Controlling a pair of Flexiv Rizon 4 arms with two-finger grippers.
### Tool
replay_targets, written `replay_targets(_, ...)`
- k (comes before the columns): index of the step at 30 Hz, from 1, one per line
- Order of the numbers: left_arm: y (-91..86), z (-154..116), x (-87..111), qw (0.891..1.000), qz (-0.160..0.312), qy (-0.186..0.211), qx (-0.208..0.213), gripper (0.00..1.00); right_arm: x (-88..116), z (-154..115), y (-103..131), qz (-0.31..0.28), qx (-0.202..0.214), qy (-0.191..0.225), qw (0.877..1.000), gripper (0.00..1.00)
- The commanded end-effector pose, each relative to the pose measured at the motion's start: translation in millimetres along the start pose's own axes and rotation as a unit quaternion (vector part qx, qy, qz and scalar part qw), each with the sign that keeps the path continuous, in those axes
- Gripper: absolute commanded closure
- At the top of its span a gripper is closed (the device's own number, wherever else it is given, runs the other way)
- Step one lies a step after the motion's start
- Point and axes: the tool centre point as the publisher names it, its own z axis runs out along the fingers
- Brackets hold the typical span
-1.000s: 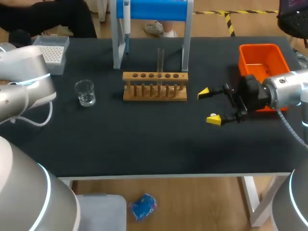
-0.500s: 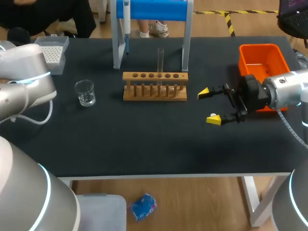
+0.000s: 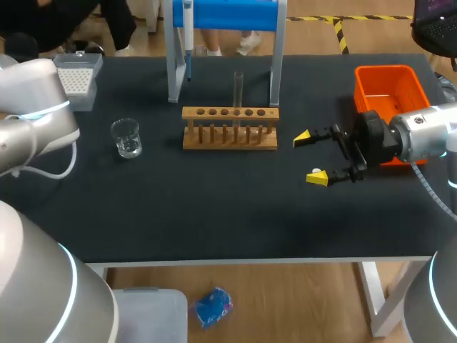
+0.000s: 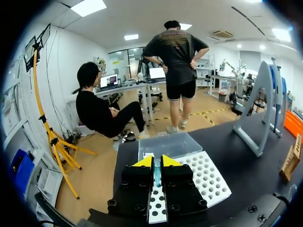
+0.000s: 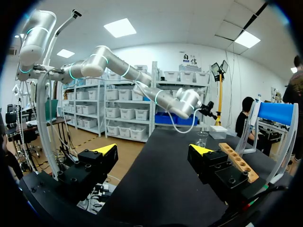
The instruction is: Invert the test tube, pick up the pipette, mount the tip to pipette, aspirate from beaker and dispense into the tube, eject the tip, return the pipette, and cap with the stopper.
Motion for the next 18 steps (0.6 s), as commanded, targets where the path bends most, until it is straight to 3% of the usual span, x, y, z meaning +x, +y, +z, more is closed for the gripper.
replay_targets(1,-6.6,-12.0,-1.5,1.000,-0.009,0.012,0.005,1.00,0.6,0.2,0.2,0.000,0.001,-0.001,1.000,0.00)
replay_targets(11,-35.3,-43.5,1.0,0.999,0.008,0.024,0.025,1.00,0.6,0.2,0.2,0.000,0.001,-0.001,1.000,0.00)
replay_targets(16,-55.0,-72.6,13.3,0.997,0.030,0.068,0.035,1.00,0.6,0.2,0.2,0.000,0.001,-0.001,1.000,0.00)
replay_targets(18,-60.2,-85.4,22.7,0.992,0.036,0.115,0.031,1.00,0.6,0.2,0.2,0.000,0.001,-0.001,1.000,0.00)
